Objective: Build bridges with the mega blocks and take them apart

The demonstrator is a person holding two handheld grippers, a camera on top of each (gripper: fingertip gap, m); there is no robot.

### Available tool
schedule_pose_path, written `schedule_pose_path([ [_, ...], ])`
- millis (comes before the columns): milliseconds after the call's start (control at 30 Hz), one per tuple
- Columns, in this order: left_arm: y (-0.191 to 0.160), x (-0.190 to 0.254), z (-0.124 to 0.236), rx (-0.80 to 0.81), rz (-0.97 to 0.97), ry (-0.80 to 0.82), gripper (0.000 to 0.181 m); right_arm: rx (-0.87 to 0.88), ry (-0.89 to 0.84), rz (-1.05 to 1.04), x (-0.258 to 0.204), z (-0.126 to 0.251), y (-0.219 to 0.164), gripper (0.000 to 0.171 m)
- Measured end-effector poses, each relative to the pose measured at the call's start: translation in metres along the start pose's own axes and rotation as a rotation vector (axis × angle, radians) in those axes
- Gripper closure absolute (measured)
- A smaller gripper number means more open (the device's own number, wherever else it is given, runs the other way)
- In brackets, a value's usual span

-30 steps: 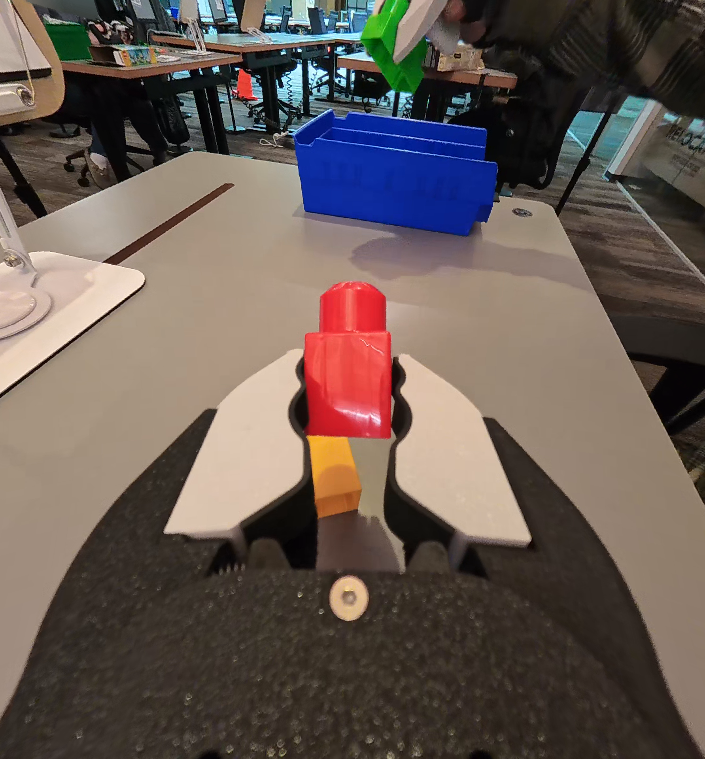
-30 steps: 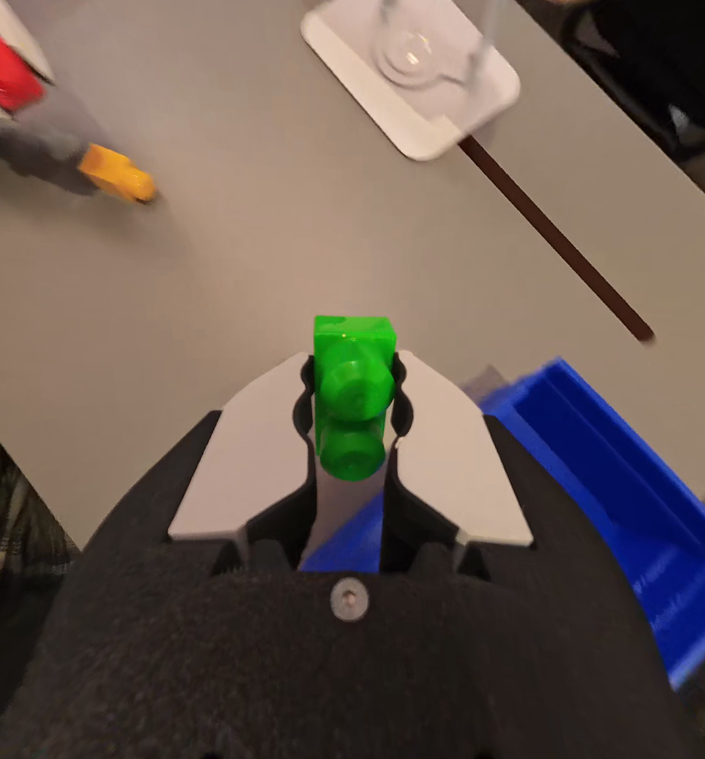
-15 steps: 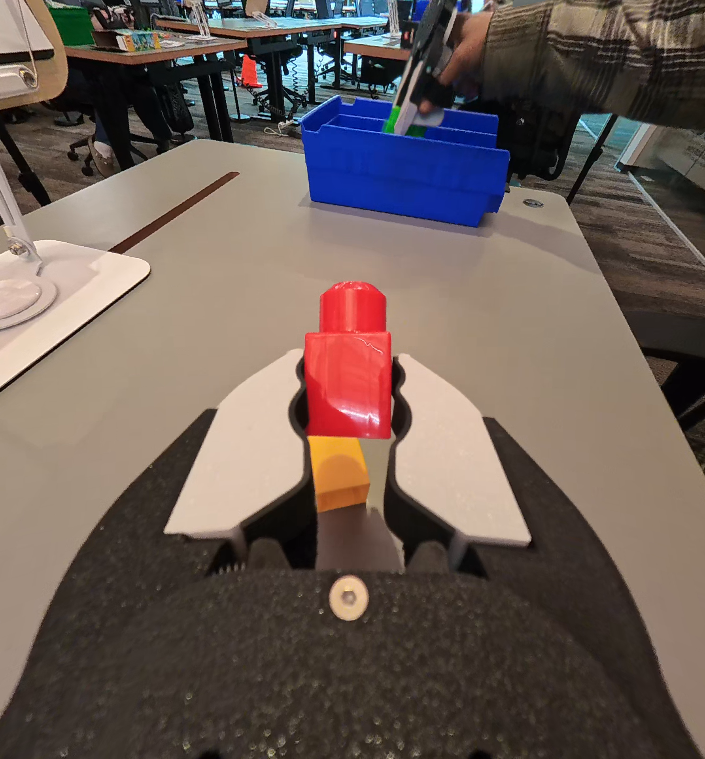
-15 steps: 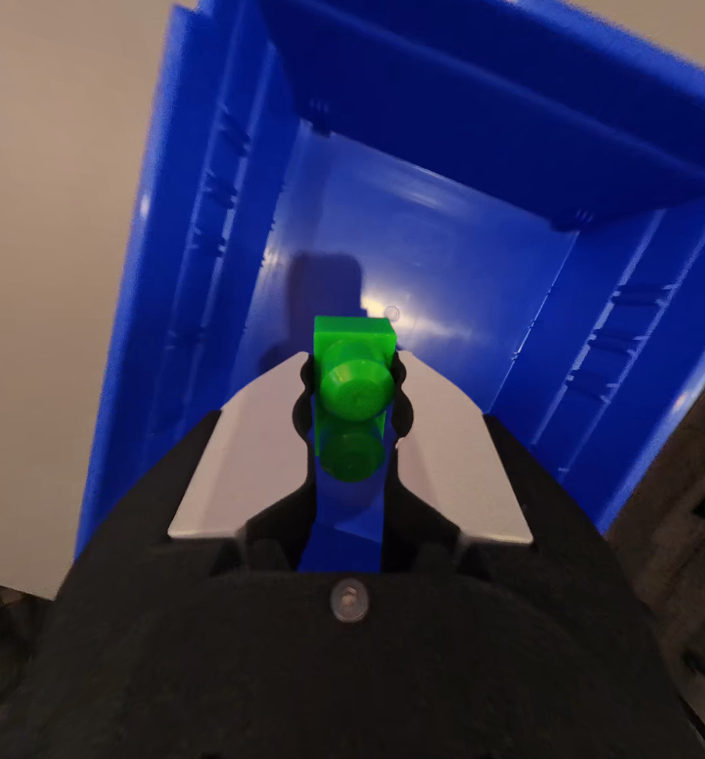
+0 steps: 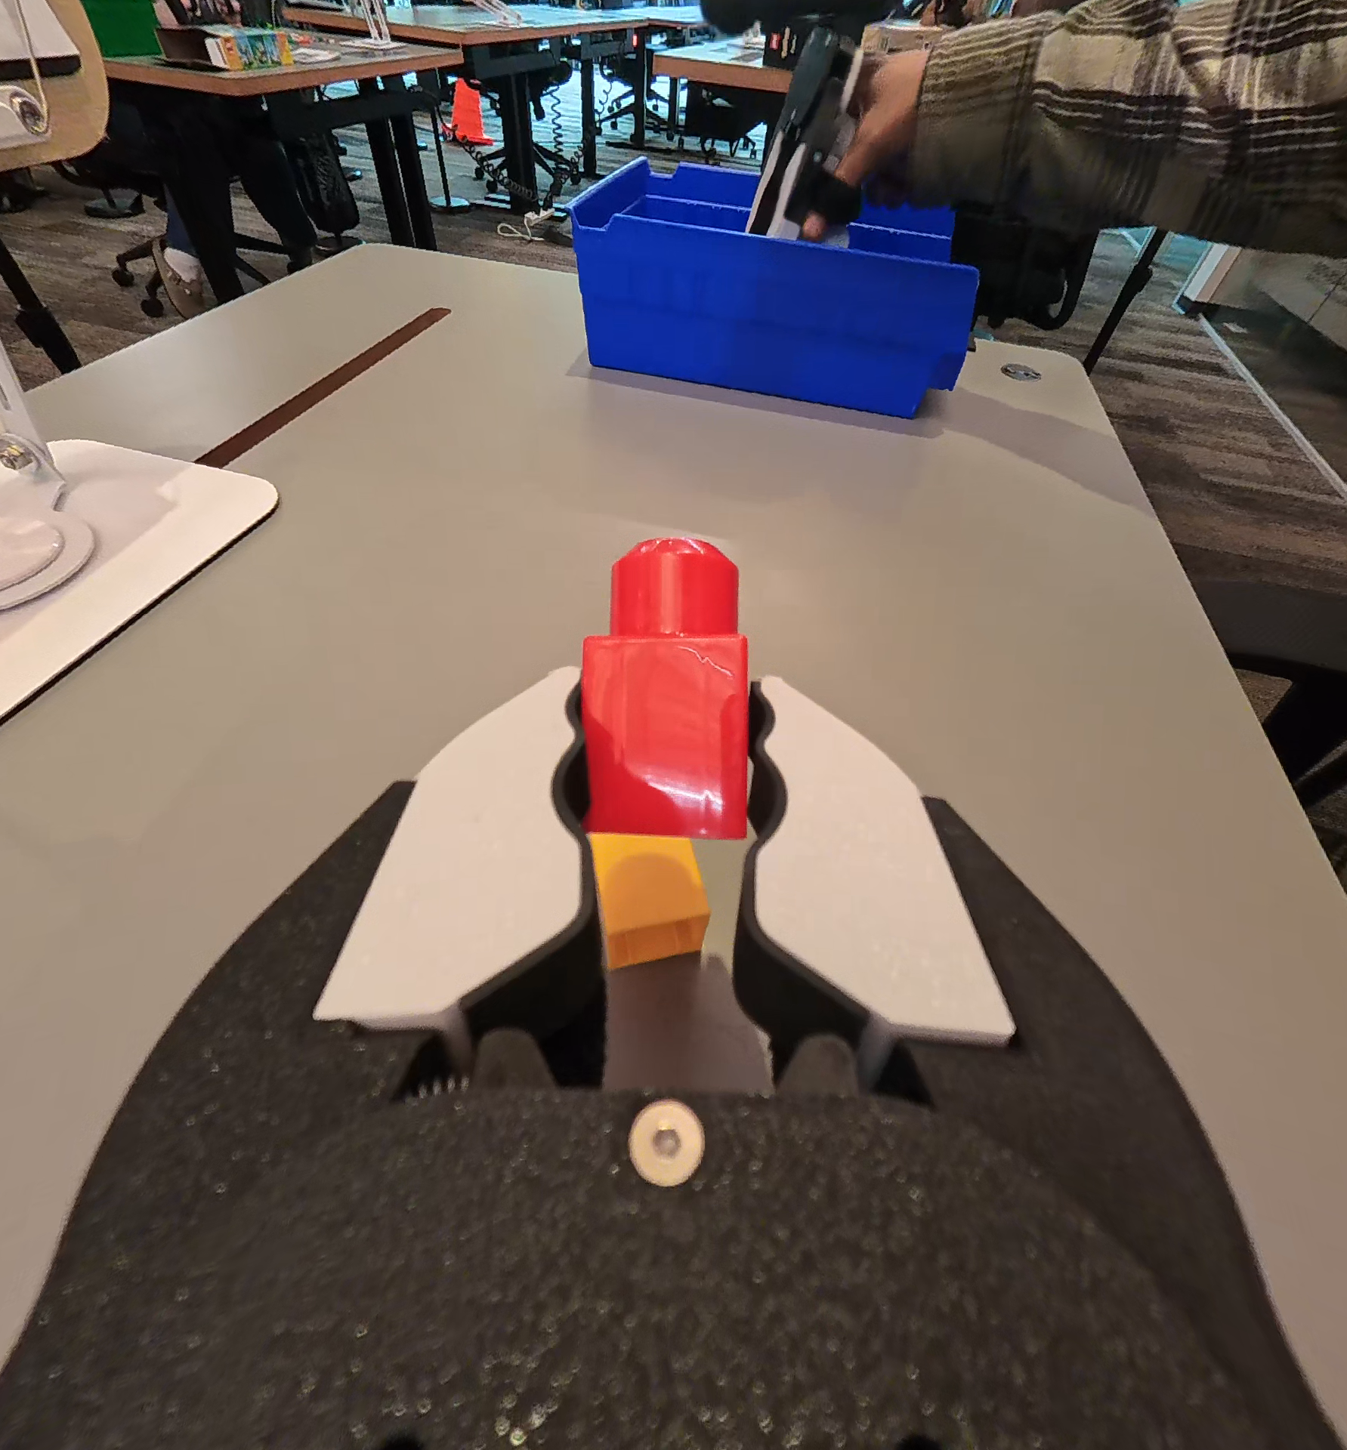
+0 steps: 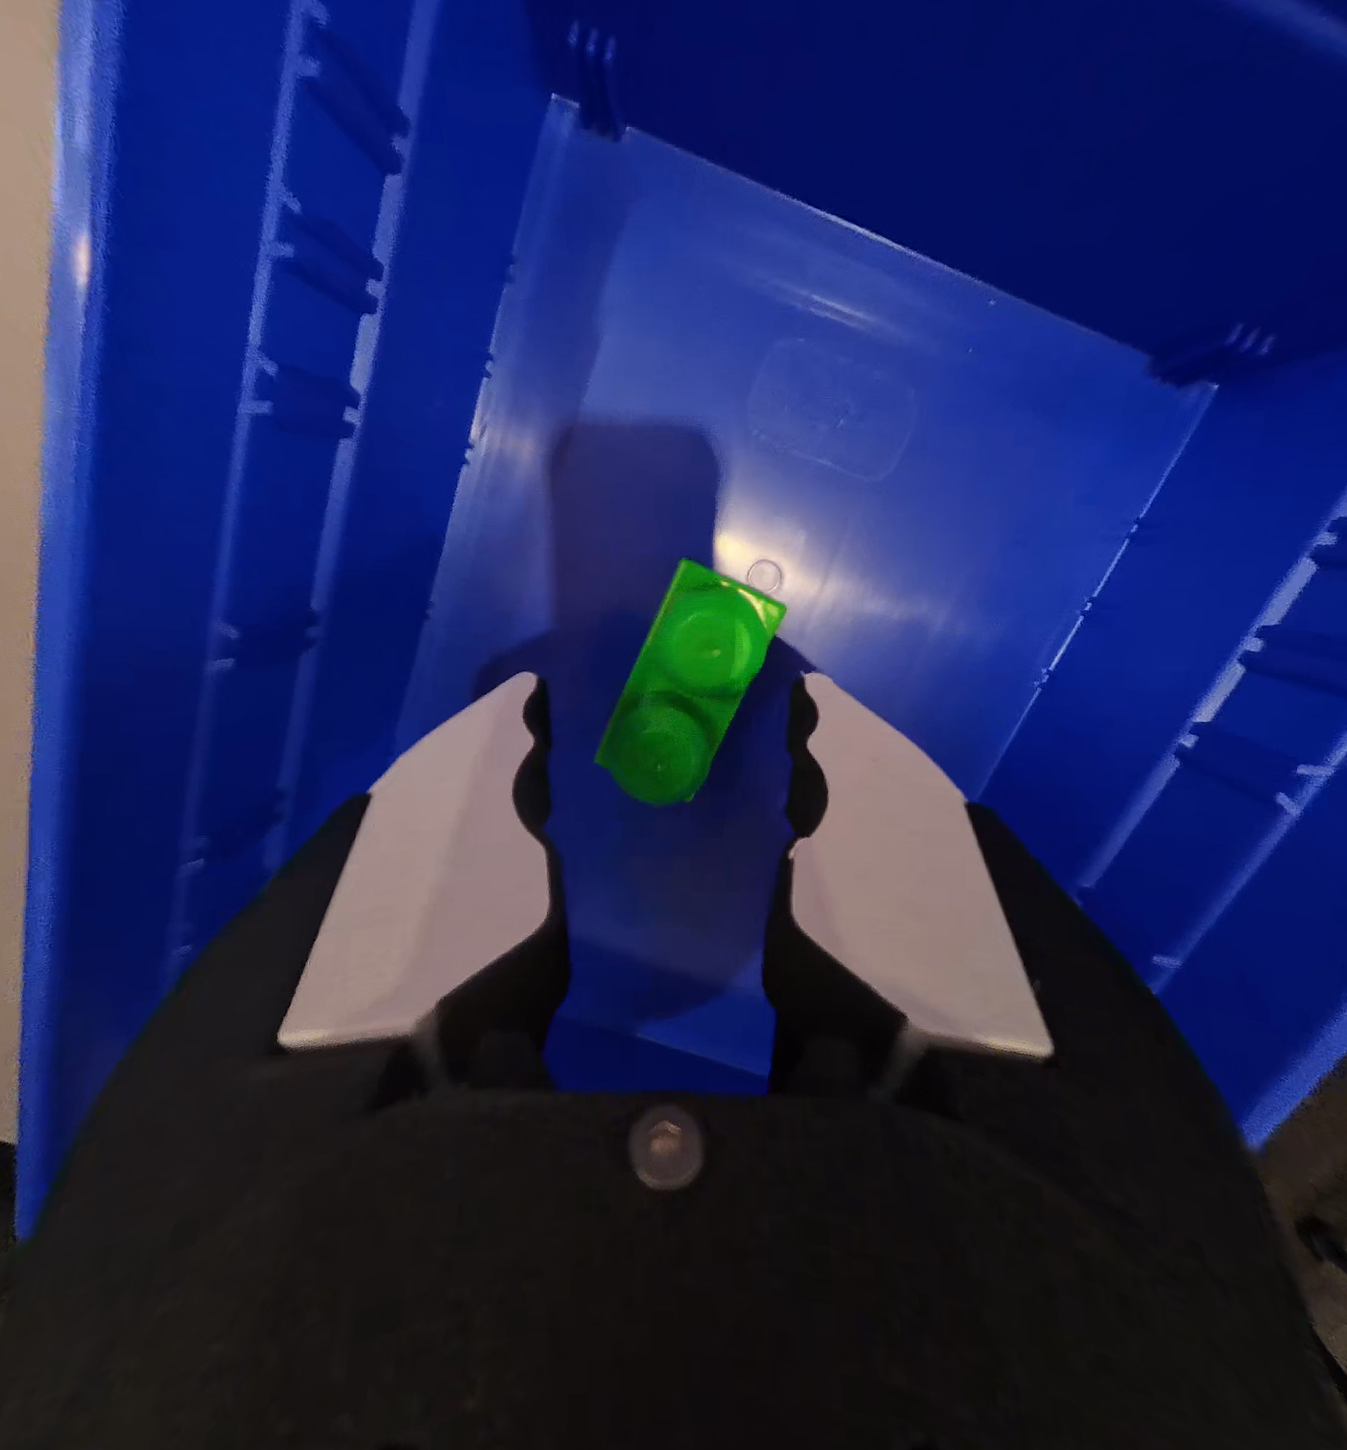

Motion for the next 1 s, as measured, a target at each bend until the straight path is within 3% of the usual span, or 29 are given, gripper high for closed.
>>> schedule_pose_path([
  [133, -0.001, -0.001, 0.001, 0.001, 0.001, 0.005, 0.144, 0.068, -0.033, 0.012, 0.002, 0.024, 0.002, 0.109],
  [300, 0.001, 0.001, 0.002, 0.005, -0.003, -0.004, 0.144, 0.216, -0.155, 0.159, -0.018, 0.091, 0.025, 0.099],
  [400, 0.003, 0.003, 0.000, 0.004, -0.006, -0.015, 0.144, 0.375, -0.148, 0.350, -0.068, 0.134, 0.051, 0.098],
  [500, 0.005, 0.005, -0.001, 0.011, -0.009, -0.030, 0.144, 0.545, 0.007, 0.575, -0.149, 0.152, 0.073, 0.100],
  [667, 0.004, 0.007, -0.002, 0.006, -0.013, -0.042, 0.144, 0.608, 0.359, 0.910, -0.302, 0.110, 0.086, 0.094],
  [767, 0.005, 0.008, -0.001, 0.010, -0.016, -0.046, 0.144, 0.621, 0.509, 1.019, -0.371, 0.076, 0.089, 0.101],
  [1000, 0.006, 0.010, 0.000, 0.016, -0.020, -0.055, 0.144, 0.580, 0.672, 1.053, -0.433, 0.028, 0.103, 0.115],
])
Point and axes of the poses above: each gripper's, where its closed fingertips meet, z back along the fingers, y out of its top, x = y × z across the jaws, the point moved 6 cm from there along z, back along the fingers, and after that the axes turned 3 degrees about -z, right-handed, at the moved point
